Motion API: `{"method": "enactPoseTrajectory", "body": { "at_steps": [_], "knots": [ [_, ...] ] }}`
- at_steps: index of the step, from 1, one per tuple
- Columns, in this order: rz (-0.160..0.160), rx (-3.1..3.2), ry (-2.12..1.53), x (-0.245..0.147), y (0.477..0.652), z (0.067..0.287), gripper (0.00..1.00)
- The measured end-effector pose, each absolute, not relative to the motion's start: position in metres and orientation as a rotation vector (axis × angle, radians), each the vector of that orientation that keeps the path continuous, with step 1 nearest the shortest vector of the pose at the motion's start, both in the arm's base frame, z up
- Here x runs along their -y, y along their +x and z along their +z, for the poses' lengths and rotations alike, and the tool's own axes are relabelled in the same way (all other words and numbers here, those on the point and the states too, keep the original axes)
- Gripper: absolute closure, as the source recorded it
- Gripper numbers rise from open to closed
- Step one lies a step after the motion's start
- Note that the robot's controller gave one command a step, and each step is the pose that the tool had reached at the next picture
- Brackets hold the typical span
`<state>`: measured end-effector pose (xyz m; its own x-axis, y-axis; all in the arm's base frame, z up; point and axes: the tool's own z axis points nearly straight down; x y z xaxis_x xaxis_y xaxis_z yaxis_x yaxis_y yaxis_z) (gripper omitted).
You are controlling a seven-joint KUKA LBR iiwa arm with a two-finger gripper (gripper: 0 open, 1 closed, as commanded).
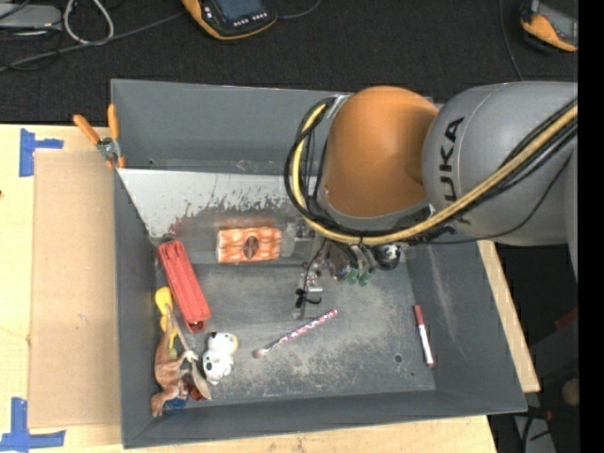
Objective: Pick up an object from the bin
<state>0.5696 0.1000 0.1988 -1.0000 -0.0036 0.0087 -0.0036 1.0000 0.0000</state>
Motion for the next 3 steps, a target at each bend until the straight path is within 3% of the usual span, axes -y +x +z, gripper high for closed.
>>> {"method": "enactPoseTrajectory", "body": {
  "at_steps": [1,2,3],
  "knots": [
    [-0.001,3.140,0.001,-0.099,0.571,0.203,0.00],
    [-0.001,3.126,0.293,-0.079,0.566,0.140,0.00],
    [-0.002,3.115,0.405,-0.060,0.556,0.134,0.00]
  ]
}}
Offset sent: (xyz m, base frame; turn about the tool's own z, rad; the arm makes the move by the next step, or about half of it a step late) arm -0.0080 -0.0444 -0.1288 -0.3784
